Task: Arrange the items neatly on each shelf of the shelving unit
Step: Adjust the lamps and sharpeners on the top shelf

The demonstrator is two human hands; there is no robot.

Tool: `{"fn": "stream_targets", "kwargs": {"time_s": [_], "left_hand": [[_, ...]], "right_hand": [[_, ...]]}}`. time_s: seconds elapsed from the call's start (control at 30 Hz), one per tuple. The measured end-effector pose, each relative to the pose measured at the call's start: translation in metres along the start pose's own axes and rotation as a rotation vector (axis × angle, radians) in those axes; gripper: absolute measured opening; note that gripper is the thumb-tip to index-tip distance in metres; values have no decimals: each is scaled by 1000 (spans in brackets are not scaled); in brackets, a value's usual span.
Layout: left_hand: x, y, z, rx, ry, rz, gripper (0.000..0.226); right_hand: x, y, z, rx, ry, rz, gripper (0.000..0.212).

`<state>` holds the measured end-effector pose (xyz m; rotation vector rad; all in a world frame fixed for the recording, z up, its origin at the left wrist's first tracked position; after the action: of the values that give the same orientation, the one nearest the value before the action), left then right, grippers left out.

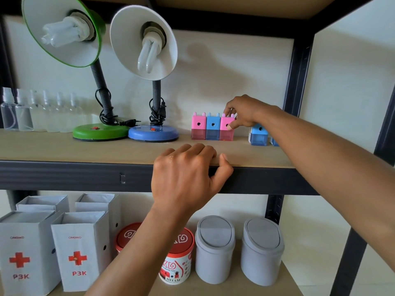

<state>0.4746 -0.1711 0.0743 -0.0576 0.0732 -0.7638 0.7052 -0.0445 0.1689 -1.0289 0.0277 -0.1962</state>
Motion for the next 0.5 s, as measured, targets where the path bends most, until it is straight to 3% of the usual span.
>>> {"fn": "stream_targets", "kwargs": {"time_s": [0.3, 0.5], "left_hand": [[0, -1, 0, -10, -2, -10, 45], [4, -4, 4, -37, -6, 6, 42]], "right_hand": [[1, 0, -6, -22, 13, 37, 61], [42, -45, -44, 11, 127, 129, 67]]}}
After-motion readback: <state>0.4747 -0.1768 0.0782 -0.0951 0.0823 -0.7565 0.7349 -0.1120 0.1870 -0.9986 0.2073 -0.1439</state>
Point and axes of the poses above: each hand's wrist, its own z-axis towards the middle knuckle, its own y-axis out of the palm, x = y × z, the point moved 8 cm from there along z, towards the middle knuckle, and after that the axes turned 9 degrees about x, right-handed, at the moved point
